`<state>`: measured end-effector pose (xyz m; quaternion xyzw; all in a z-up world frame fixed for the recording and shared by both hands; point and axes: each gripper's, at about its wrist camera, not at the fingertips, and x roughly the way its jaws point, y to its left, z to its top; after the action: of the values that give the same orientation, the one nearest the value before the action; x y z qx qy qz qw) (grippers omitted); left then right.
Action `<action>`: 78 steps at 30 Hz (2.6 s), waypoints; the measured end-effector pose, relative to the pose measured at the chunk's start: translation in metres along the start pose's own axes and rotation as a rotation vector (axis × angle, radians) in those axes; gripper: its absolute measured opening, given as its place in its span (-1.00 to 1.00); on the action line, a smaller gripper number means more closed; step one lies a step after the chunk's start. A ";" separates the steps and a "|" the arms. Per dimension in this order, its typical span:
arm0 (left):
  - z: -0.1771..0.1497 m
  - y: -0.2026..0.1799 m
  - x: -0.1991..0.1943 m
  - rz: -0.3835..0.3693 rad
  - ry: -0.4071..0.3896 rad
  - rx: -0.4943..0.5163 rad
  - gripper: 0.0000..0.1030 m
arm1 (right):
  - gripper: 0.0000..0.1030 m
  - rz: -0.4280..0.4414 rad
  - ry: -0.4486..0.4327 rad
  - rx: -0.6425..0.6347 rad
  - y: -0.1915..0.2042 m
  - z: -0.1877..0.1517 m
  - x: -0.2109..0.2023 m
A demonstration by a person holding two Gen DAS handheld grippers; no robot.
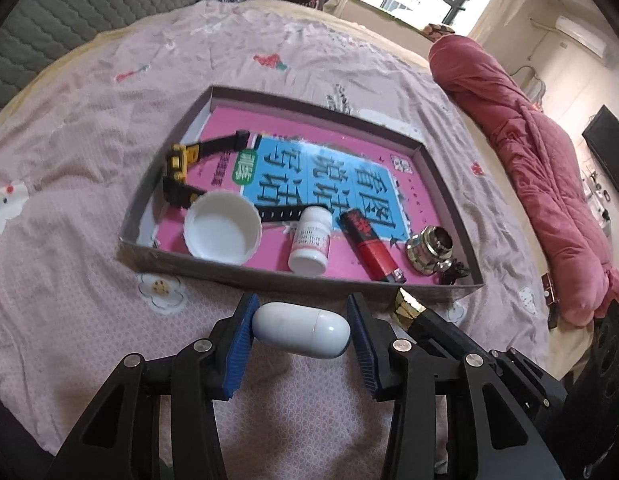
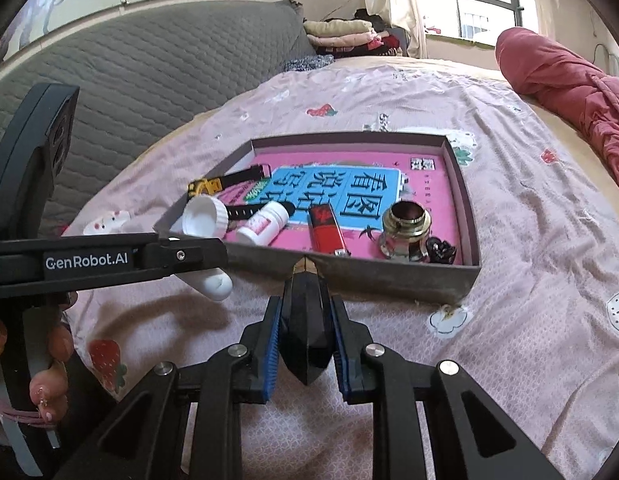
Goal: Organize rigid objects
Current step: 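Carry the earbud case with the left tool while the right tool carries the black marker over the tray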
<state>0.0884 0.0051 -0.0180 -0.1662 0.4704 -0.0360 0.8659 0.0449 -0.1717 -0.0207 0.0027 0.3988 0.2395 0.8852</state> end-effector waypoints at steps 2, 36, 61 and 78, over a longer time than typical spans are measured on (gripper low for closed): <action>0.003 -0.002 -0.005 0.000 -0.017 0.011 -0.09 | -0.55 0.001 -0.022 -0.004 0.001 0.003 -0.004; 0.071 -0.020 -0.034 0.038 -0.211 0.119 -0.09 | -0.55 -0.032 -0.224 0.006 -0.009 0.063 -0.010; 0.089 -0.008 0.000 0.082 -0.182 0.133 -0.09 | -0.55 -0.042 -0.217 0.024 -0.021 0.074 0.016; 0.070 -0.012 0.032 0.080 -0.132 0.162 -0.09 | -0.55 -0.050 -0.163 0.009 -0.022 0.065 0.036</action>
<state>0.1658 0.0048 -0.0049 -0.0787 0.4141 -0.0285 0.9064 0.1202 -0.1633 -0.0059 0.0161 0.3265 0.2146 0.9204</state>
